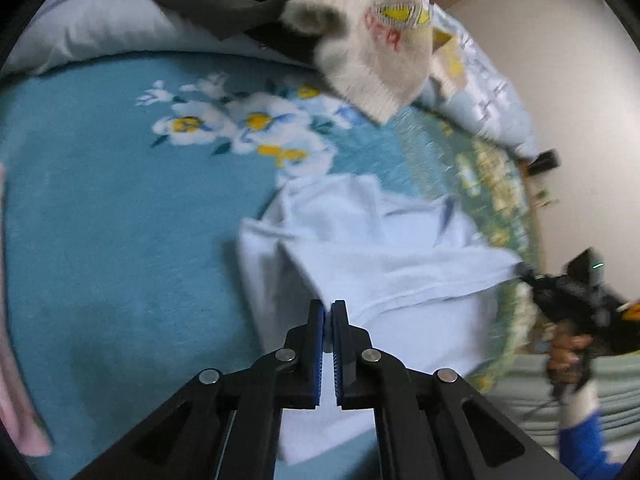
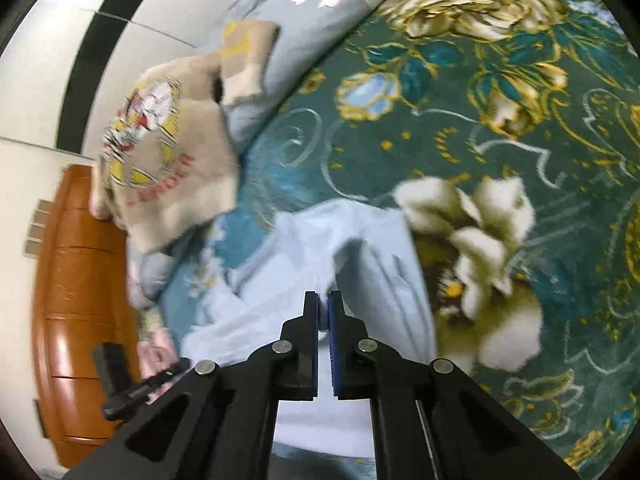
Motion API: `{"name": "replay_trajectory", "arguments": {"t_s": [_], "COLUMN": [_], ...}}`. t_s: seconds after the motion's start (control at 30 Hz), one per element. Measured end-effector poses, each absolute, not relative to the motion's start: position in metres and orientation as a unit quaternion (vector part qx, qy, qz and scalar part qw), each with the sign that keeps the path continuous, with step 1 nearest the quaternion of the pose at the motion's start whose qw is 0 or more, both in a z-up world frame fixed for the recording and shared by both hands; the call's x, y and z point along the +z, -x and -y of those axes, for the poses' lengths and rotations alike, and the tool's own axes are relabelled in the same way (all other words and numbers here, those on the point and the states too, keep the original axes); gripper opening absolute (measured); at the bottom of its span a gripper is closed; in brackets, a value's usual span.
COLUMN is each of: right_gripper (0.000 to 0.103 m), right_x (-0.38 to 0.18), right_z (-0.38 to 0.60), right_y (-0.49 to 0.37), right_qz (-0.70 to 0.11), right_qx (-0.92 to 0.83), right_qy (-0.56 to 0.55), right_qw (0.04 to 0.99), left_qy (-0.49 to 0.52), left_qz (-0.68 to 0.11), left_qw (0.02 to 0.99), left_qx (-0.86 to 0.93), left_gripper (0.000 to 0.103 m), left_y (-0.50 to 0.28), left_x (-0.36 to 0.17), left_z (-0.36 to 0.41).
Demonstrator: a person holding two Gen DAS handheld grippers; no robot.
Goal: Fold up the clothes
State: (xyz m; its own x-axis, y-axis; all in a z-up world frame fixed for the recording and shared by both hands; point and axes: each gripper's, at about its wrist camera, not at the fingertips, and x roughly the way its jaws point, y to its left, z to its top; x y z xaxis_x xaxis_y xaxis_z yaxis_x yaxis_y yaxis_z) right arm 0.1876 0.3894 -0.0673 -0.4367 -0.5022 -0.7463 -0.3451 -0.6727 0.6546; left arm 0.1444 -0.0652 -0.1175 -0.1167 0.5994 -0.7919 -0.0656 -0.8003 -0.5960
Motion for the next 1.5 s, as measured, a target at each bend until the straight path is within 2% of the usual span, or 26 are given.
{"name": "replay_trajectory", "arguments": {"t_s": [0.13, 0.23, 0.4, 0.57, 0.67, 0.77, 0.8, 0.83, 1.0, 1.13, 1.37, 1.5], "right_gripper": [0.004, 0.004, 0.004, 0.008, 0.024, 0.026, 0.030, 0.032, 0.041, 0.042, 0.043, 0.043], "right_x": [-0.070, -0.091, -0.124, -0.118, -0.103, -0.091, -0.090, -0.091, -0.115, -0.136, -0.149, -0.146], "right_z": [-0.408, -0.420, -0.424, -0.420, -0.423, -0.426, -0.427, -0.430, -0.426, -0.416, -0.406, -0.400], "right_y": [-0.160, -0.142, -0.128, -0.125, -0.133, -0.154, -0.167, -0.184, -0.265, -0.303, -0.318, -0.312], "right_qz": [0.464, 0.507, 0.546, 0.532, 0.498, 0.466, 0.458, 0.449, 0.446, 0.453, 0.493, 0.467], "right_qx": [-0.729, -0.707, -0.674, -0.688, -0.714, -0.734, -0.738, -0.740, -0.721, -0.697, -0.680, -0.685], "right_qy": [-0.501, -0.493, -0.496, -0.492, -0.491, -0.493, -0.495, -0.499, -0.529, -0.554, -0.541, -0.558], "right_qw": [0.046, 0.009, -0.040, -0.029, -0.036, -0.036, -0.037, -0.040, -0.039, -0.042, -0.034, -0.025], "left_qy": [0.596, 0.581, 0.591, 0.568, 0.540, 0.525, 0.527, 0.530, 0.588, 0.634, 0.675, 0.680], "left_qz": [0.359, 0.435, 0.464, 0.509, 0.528, 0.509, 0.489, 0.468, 0.368, 0.292, 0.222, 0.191], "left_qw": [0.221, 0.175, 0.127, 0.124, 0.127, 0.130, 0.132, 0.135, 0.202, 0.266, 0.316, 0.307], "left_qx": [0.684, 0.665, 0.648, 0.635, 0.644, 0.670, 0.682, 0.694, 0.692, 0.665, 0.629, 0.637], "left_gripper": [0.004, 0.004, 0.004, 0.008, 0.015, 0.031, 0.035, 0.036, 0.037, 0.037, 0.037, 0.037], "left_y": [-0.114, -0.093, -0.084, -0.087, -0.093, -0.107, -0.115, -0.123, -0.174, -0.211, -0.235, -0.239], "left_x": [-0.124, -0.149, -0.182, -0.191, -0.181, -0.161, -0.155, -0.149, -0.147, -0.155, -0.165, -0.164], "left_z": [0.089, 0.103, 0.103, 0.111, 0.124, 0.135, 0.134, 0.133, 0.078, 0.007, -0.081, -0.098]}}
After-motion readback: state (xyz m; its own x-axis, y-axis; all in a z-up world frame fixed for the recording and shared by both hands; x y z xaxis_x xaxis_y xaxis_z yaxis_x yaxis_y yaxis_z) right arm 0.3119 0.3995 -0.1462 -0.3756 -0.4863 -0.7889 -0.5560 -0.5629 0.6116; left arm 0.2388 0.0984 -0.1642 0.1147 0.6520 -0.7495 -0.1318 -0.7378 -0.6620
